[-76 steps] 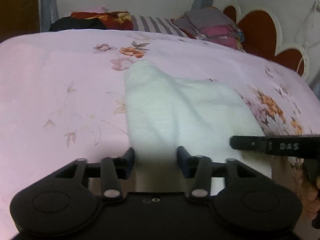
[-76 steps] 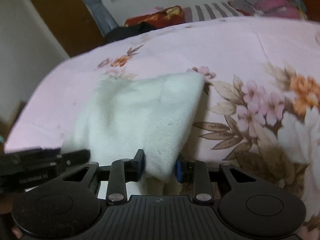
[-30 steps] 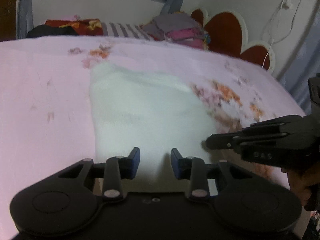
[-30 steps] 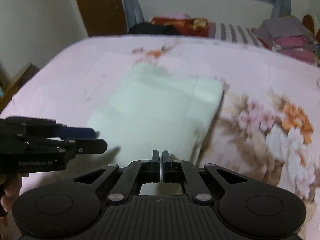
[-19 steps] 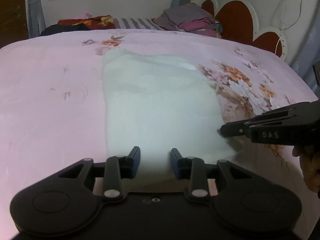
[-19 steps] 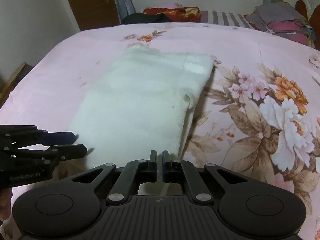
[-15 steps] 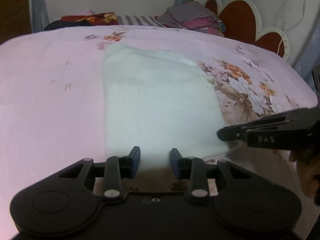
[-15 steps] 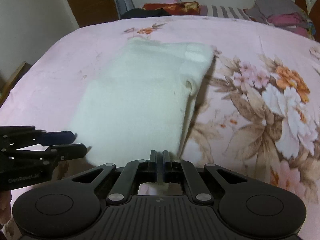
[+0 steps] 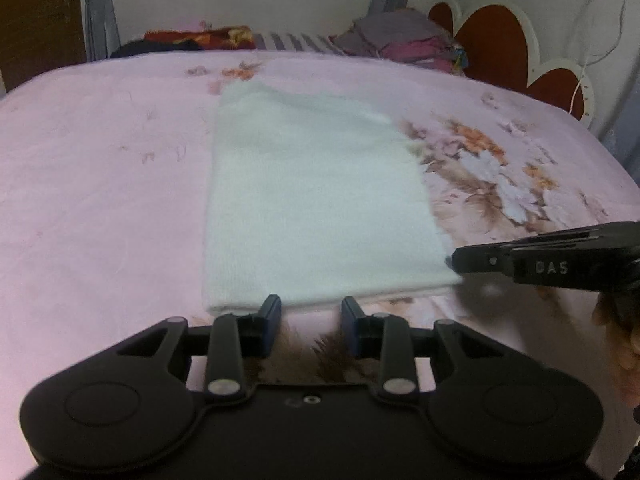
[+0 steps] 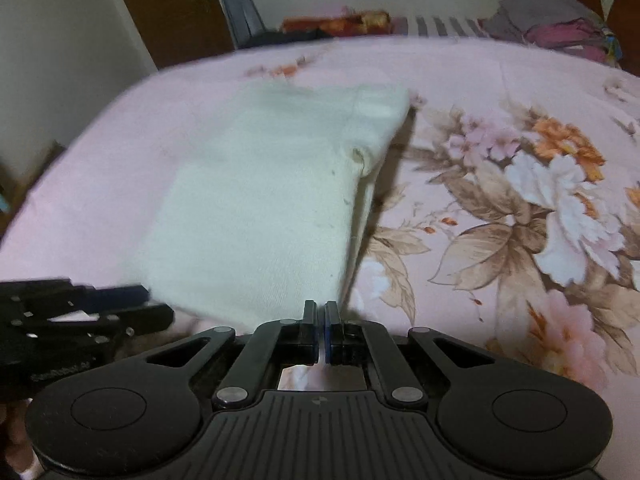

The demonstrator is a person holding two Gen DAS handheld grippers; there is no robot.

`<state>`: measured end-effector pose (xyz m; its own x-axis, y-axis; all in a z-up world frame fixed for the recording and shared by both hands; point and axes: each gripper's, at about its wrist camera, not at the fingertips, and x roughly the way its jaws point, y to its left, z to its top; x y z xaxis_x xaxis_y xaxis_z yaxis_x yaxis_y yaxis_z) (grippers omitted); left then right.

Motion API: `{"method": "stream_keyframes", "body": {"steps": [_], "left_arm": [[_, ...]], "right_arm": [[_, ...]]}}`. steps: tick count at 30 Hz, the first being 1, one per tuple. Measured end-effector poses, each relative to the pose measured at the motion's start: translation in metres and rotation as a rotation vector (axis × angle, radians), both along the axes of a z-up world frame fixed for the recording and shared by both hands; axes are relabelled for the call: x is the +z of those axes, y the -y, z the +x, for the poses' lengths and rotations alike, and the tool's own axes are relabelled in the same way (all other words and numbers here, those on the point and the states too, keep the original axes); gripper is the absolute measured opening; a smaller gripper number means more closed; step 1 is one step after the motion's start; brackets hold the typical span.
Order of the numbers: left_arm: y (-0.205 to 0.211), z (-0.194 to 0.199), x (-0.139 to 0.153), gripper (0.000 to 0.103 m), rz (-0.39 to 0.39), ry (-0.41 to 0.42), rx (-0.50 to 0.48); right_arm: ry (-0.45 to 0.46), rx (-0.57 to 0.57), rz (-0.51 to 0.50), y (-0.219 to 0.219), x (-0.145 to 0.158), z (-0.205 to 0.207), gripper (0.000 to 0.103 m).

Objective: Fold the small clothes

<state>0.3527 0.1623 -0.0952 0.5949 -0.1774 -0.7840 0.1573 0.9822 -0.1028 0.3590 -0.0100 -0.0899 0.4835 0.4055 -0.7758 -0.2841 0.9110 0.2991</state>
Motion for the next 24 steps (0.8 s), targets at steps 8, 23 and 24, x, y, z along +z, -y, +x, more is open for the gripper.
{"method": "stream_keyframes", "body": {"steps": [8, 23, 24], "left_arm": [[0.017, -0.055, 0.033, 0.034, 0.005, 0.069, 0.020], [0.057, -0.145, 0.077, 0.103, 0.089, 0.237, 0.088], [0.058, -0.153, 0.079, 0.103, 0.096, 0.231, 0.092]], "right_arm": [[0.046, -0.043, 0.032, 0.034, 0.037, -0.057, 0.002], [0.211, -0.208, -0.043, 0.079, 0.076, -0.172, 0.103], [0.198, -0.209, -0.038, 0.083, 0.079, -0.178, 0.103]]}}
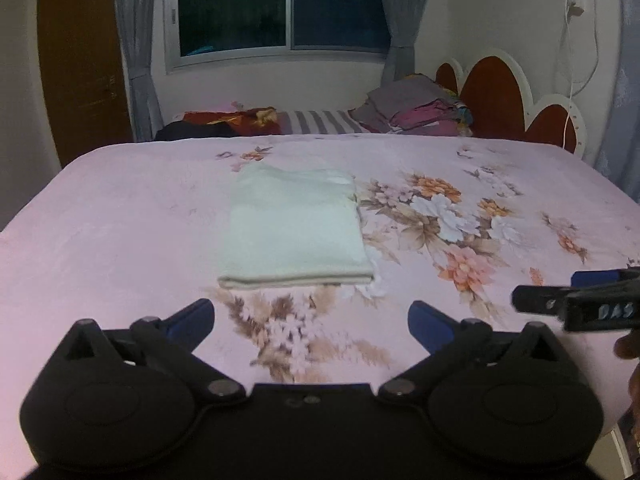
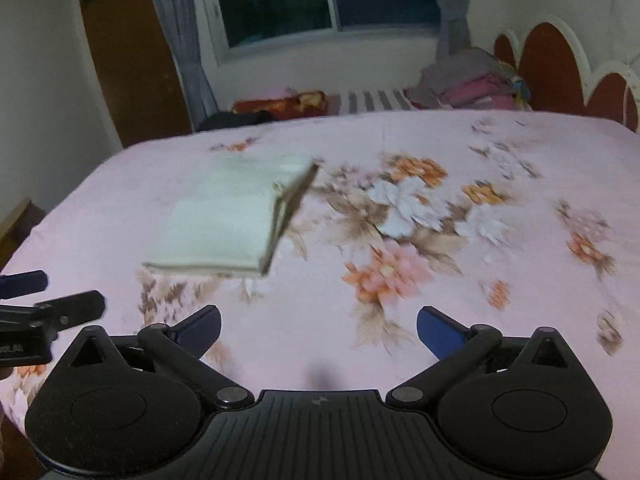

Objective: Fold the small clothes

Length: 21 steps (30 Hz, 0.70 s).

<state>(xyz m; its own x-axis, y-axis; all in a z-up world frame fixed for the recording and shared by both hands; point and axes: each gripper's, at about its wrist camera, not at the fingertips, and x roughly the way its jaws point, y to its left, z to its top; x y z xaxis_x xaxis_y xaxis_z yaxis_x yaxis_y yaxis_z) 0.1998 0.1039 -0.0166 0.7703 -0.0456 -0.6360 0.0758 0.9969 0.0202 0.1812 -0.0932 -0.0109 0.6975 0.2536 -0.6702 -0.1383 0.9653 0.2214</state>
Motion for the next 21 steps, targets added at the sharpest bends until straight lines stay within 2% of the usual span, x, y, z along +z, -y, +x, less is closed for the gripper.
{"method": "stream_keyframes", "body": {"steps": [5, 9, 21], "left_arm": [[0.003, -0.032, 0.009, 0.103, -0.012, -0.007, 0.011], [0.008, -0.050, 0.020, 0.103, -0.025, 0.022, 0.004], [0.019, -0.072, 0.033, 0.103, -0.013, 0.071, -0.001]], "right_arm": [[-0.002, -0.007, 0.043, 0.016, 0.015, -0.027, 0.103], [-0.004, 0.028, 0.010, 0.009, 0.024, -0.047, 0.103], [0.042, 0.041, -0.009, 0.008, 0.039, -0.074, 0.103]]}}
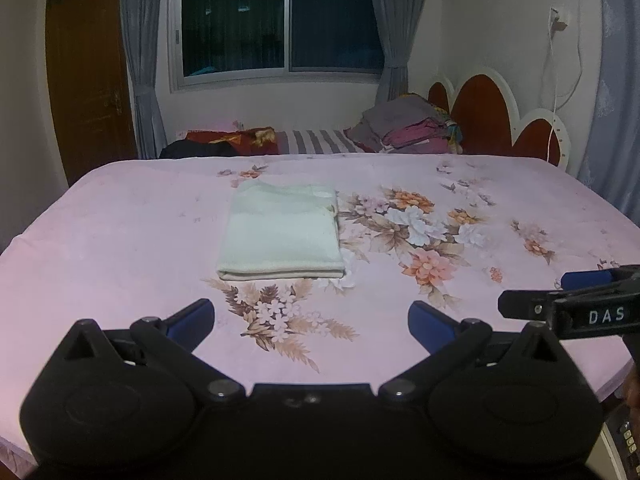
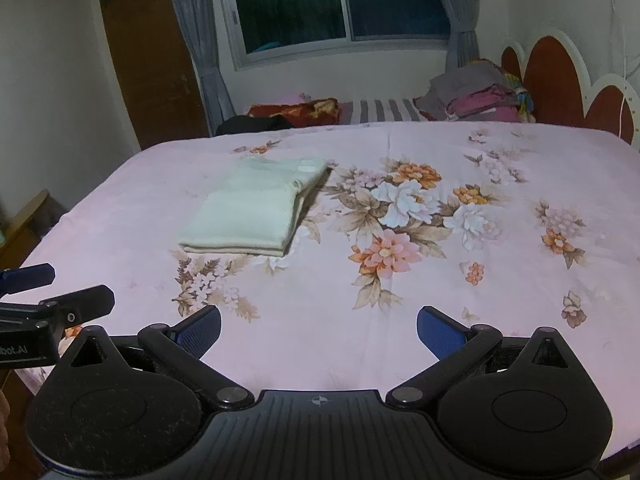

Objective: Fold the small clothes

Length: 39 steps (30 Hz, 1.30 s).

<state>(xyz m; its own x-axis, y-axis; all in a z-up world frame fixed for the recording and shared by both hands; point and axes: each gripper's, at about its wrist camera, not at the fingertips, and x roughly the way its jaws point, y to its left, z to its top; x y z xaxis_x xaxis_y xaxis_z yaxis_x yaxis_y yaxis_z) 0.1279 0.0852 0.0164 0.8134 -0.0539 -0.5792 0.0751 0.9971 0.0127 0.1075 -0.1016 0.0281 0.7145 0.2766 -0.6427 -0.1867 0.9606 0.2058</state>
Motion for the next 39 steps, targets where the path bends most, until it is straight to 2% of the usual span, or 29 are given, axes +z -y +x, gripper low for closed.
{"method": "stream_keyframes", "body": {"steps": [39], "left_arm": [[-0.0080, -0.0044, 0.0054, 0.103, 0.002, 0.020, -0.005]], "right_arm": [[0.016, 0.028, -0.023, -0.0053, 0.0074, -0.0064, 0.103]]}}
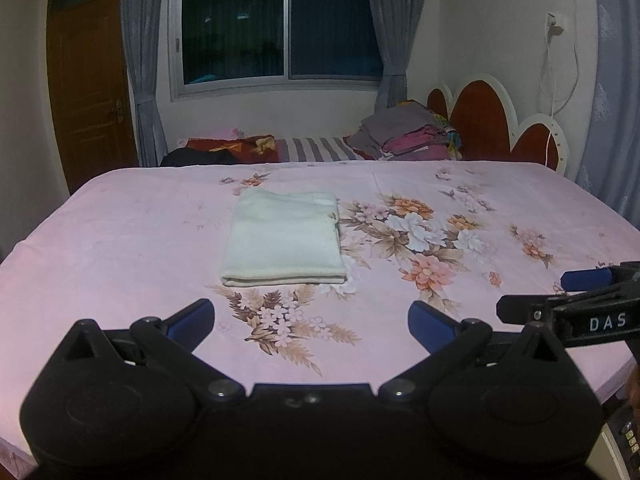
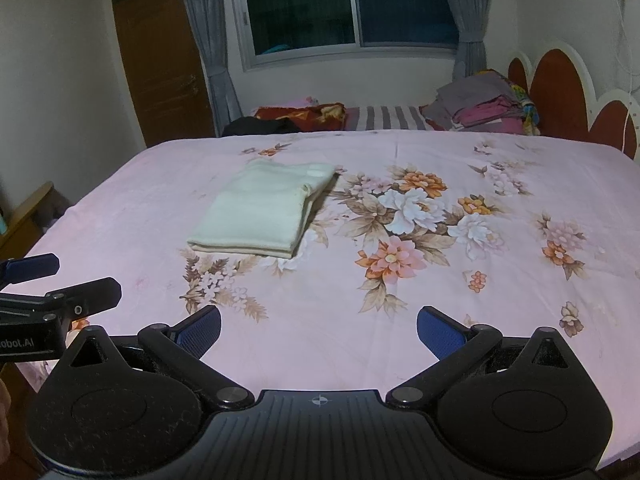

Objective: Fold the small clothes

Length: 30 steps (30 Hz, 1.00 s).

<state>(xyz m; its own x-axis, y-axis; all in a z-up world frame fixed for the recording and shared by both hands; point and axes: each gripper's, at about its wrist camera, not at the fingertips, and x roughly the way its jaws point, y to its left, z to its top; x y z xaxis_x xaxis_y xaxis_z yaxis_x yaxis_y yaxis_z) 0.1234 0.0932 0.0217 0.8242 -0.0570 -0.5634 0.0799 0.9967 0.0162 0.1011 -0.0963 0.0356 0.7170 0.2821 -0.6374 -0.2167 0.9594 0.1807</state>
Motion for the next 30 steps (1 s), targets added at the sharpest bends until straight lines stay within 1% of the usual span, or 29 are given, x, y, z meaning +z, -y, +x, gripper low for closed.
{"method": "stream_keyframes", "body": {"steps": [18, 30], "left_arm": [[-0.0001, -0.0011, 0.0006, 0.103, -0.002, 0.007, -0.012], [-0.0055, -0.0041, -0.0006, 0.103, -0.012, 0.015, 0.003]], "right_arm": [[0.006, 0.002, -0.004, -0.0008, 0.0031, -0.0058, 0.103], [0.011, 0.012, -0.006, -0.0062, 0.0023, -0.0043, 0.103]]}}
